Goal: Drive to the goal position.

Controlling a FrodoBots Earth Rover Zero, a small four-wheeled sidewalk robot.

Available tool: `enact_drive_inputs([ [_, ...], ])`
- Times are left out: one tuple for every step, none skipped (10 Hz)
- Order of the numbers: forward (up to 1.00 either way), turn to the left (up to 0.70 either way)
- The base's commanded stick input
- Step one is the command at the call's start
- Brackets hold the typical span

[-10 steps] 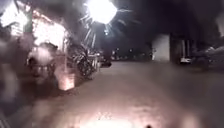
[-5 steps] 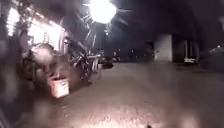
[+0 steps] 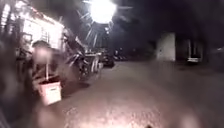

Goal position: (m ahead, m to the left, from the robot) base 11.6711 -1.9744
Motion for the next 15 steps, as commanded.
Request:
enact_drive_inputs([
  [0.7,0.0],
  [0.7,0.0],
  [0.7,0.0],
  [0.7,-0.02],
  [0.7,-0.09],
  [0.7,-0.29],
  [0.7,-0.3],
  [0.7,-0.3],
  [0.7,-0.27],
  [0.7,-0.13],
  [0.7,0.0],
  [0.7,0.0],
  [0.7,0.02],
  [0.7,0.0],
  [0.7,0.0],
])
